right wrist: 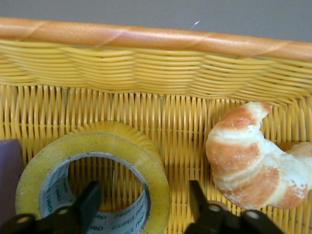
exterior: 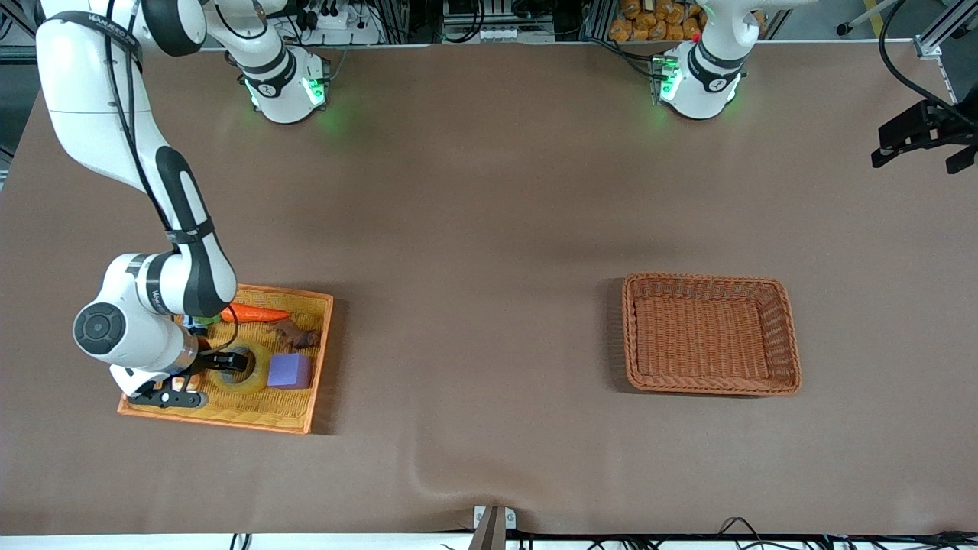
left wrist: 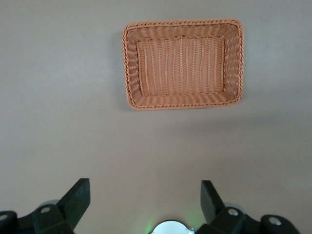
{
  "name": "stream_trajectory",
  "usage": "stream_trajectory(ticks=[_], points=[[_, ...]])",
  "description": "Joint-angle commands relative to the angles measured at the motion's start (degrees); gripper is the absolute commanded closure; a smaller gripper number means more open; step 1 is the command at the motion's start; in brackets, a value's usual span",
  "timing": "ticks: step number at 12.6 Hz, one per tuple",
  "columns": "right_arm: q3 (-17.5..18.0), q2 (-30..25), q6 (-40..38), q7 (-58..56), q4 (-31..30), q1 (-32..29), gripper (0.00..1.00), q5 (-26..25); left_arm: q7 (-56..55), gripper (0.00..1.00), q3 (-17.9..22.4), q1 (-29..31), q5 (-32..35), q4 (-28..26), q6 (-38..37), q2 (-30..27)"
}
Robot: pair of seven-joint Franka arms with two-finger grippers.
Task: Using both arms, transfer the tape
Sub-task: 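Move the right gripper down over the yellow tape roll in the tray, then close the right gripper on the tape roll's rim, then lift the tape with the right gripper while the left gripper reaches toward it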
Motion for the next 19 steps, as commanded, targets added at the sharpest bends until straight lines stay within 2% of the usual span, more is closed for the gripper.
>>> stream_trajectory(ticks=[1, 2, 11, 13, 15, 19], points=[[0.22, 0.75, 0.24, -2.4, 0.89, -0.49, 0.92, -1.26, 1.29, 0.0, 0.53, 0.35, -1.13, 0.59, -1.87, -0.99], [0.22, 0.75, 0.16, -2.49, 0.89, -0.49, 1.0, -1.26, 1.29, 0.0, 0.62, 0.43, -1.13, 0.5, -1.87, -0.9], [0.22, -1.79, -2.82, -4.77, 1.5, -0.58, 1.0, -1.09, 0.85, 0.0, 1.06, 0.79, -1.13, 0.85, -1.87, -1.51], [0.22, -4.94, -5.71, -5.48, 1.5, -0.67, 1.0, -0.56, 0.68, 0.0, 1.33, 0.79, -1.3, 0.85, -1.87, -1.52], [0.31, -9.42, -12.03, -5.39, 1.68, -0.49, 1.0, -0.38, 0.59, 0.0, 1.33, 0.79, -1.04, 0.85, -1.78, -0.9], [1.45, -15.06, -16.44, -3.04, 1.77, 2.84, 1.0, 0.4, 0.5, 0.0, 1.33, 0.79, -0.69, 0.85, -1.17, -0.73]])
